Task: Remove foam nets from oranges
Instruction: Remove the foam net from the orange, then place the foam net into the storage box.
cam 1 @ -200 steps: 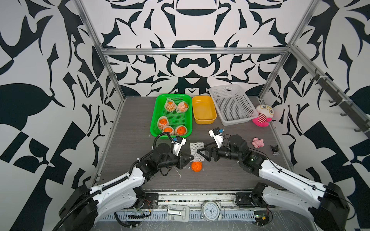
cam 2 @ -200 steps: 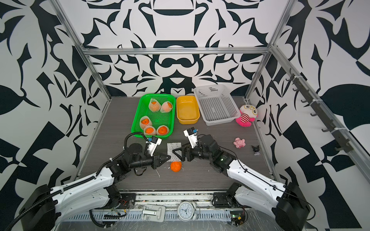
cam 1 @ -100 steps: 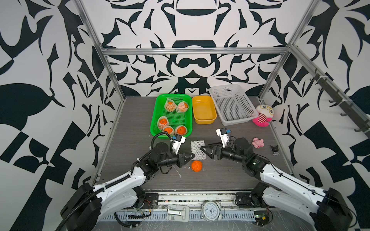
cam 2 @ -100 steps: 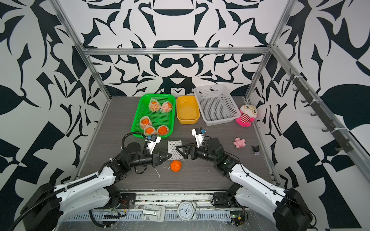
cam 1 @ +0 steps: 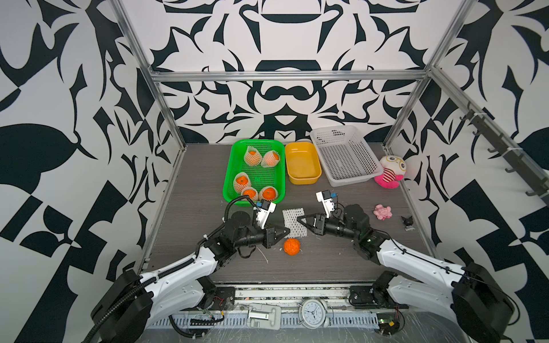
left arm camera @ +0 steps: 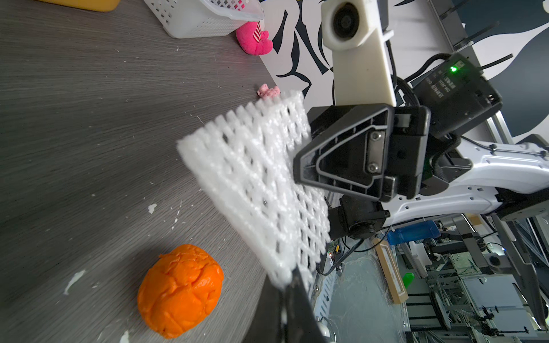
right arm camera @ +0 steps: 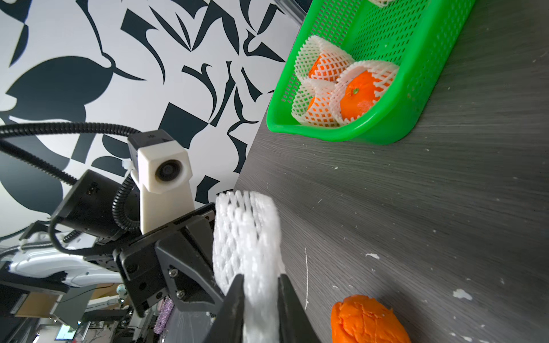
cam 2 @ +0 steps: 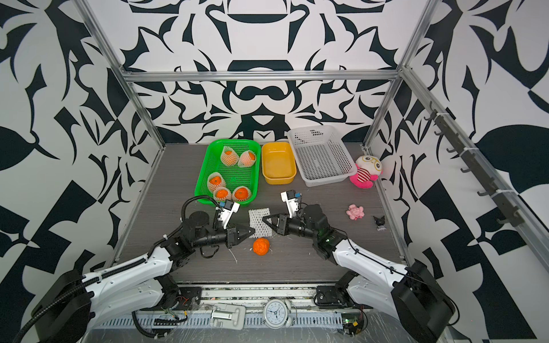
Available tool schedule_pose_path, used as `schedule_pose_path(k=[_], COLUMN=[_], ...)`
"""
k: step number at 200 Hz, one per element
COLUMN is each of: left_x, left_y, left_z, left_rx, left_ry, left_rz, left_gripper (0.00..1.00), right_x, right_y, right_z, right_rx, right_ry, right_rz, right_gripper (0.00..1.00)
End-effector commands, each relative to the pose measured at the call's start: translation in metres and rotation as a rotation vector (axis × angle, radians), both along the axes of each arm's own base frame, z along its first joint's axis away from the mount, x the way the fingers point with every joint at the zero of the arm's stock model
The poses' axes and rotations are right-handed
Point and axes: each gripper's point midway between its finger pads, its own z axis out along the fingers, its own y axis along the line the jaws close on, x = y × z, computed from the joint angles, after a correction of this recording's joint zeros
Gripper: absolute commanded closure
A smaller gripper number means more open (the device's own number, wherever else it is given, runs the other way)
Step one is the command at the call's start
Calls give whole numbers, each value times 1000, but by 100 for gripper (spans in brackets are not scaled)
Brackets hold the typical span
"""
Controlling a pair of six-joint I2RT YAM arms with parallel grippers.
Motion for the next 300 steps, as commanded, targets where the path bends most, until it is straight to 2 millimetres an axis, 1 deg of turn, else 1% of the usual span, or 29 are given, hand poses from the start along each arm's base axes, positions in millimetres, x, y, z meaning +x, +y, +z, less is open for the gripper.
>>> schedule_pose_path(k=[1, 11, 25, 33, 42, 62, 70, 74, 84, 97, 102, 106, 122, 136, 161, 190, 212, 228, 250, 269, 300], left_x=[0, 1, 1, 1, 2, 3, 3, 4, 7, 11, 12, 13, 17, 19, 23, 29, 33, 38, 44, 51, 63], left_y=[1, 1, 1, 1, 3, 5, 7, 8, 13, 19, 21, 23, 30, 34, 34, 33, 31, 29, 24, 22, 24], left_z=[4, 3, 2, 1, 0, 0, 0, -1, -3, -3, -2, -1, 2, 4, 10, 15, 16, 18, 21, 20, 19], left_rx=[-16, -12, -10, -7, -1, 6, 13, 23, 47, 77, 87, 93, 116, 137, 177, 208, 225, 232, 235, 243, 261], left_ry=[-8, -5, -5, -3, -3, -13, -14, -11, 0, 0, -3, -5, -17, -31, -51, -60, -67, -71, -69, -70, -77], left_rz=[2, 2, 5, 9, 17, 32, 40, 50, 84, 122, 134, 144, 186, 208, 213, 221, 226, 231, 235, 257, 307], left_gripper=[100, 100, 100, 95, 88, 66, 53, 44, 30, 18, 16, 10, 1, 0, 1, 1, 1, 0, 1, 0, 1], right_x=[1, 1, 1, 1, 1, 2, 2, 3, 5, 7, 8, 9, 14, 19, 30, 46, 60, 74, 97, 119, 160], right_y=[-1, -2, -2, -3, -3, -5, -6, -7, -9, -11, -13, -14, -19, -25, -33, -42, -46, -48, -52, -55, -60], right_z=[19, 19, 19, 19, 19, 20, 20, 20, 19, 20, 20, 20, 22, 24, 32, 41, 44, 47, 46, 45, 42], right_rx=[49, 44, 42, 39, 35, 15, 2, -6, -28, -62, -77, -89, -146, -203, -285, -361, -404, -416, -421, -424, -434], right_ry=[-64, -64, -66, -67, -71, -80, -84, -85, -87, -90, -90, -91, -101, -113, -146, -179, -193, -193, -176, -166, -157], right_rz=[-5, -7, -9, -10, -12, -19, -25, -31, -42, -53, -58, -62, -86, -109, -141, -185, -203, -218, -237, -254, -287], right_gripper=[90, 93, 93, 93, 94, 97, 98, 98, 100, 100, 100, 100, 100, 100, 100, 100, 100, 100, 100, 100, 100])
